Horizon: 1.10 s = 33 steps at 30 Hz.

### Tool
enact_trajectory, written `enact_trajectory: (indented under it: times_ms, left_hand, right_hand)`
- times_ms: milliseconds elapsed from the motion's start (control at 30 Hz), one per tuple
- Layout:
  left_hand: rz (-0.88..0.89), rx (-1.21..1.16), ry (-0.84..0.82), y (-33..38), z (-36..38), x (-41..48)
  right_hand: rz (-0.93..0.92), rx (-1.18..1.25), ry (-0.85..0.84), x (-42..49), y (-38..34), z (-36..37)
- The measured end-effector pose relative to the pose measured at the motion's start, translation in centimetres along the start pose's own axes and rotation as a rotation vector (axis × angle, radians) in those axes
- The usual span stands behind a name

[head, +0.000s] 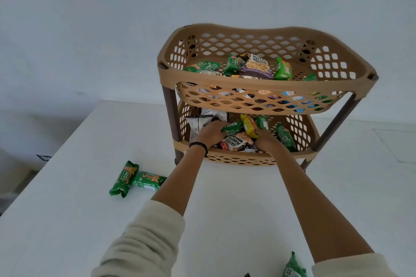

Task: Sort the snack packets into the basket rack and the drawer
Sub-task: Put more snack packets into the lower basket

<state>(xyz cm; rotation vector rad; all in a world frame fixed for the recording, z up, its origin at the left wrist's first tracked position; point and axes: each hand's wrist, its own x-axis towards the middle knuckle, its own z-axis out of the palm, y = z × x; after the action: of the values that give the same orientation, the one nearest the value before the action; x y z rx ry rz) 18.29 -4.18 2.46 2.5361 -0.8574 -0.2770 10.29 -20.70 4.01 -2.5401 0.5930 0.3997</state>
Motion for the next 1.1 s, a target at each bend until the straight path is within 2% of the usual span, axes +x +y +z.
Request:
enact_trajectory:
  times_ms: [100,267,333,433,500,600,700,900,1100]
  left_hand:
    - [0.094,-0.069,0.113,0.8,-1.1,-2.3]
    - [0.361,-0.159,0.372,0.2,-2.1,-8.6]
    - [0.371,-0.161,0.477,-1.5,-1.9,-11.5]
    - [0.282,-0.110,0.583,-4.9,-1.5,-15.3]
    - [0.178,-0.056,0.533,-7.6,-1.4,-17.1]
    - [0.069,0.018,0.365,-11.3,-1.3,-19.2]
    - [-0.023,-0.001,0.239,-13.4,-1.3,-20.7]
    - [-0.116,-0.014,0.117,-14.8,-1.7,-21.8]
    - [-0.154,0.029,-0.014,-15.4,-2.2,-22.4]
  right_hand:
    - [-0.013,0.011,0.077,0.0,-0.1,0.2]
    - [-0.105,0.218,0.352,-0.2,0.8,0.0]
    - [-0.121,0.280,0.467,-0.4,1.0,0.0]
    - [-0.175,0.324,0.608,-1.1,0.9,-0.1]
    - [-0.221,0.377,0.681,-1.8,0.8,-0.1]
    - [-0.331,0.445,0.807,-3.0,0.6,0.0]
    - [-0.386,0.515,0.907,-4.0,0.6,0.5]
    - [-0.320,0.893,0.845,-5.9,0.8,1.7]
    - [-0.303,1.020,0.747,-8.9,0.6,3.8]
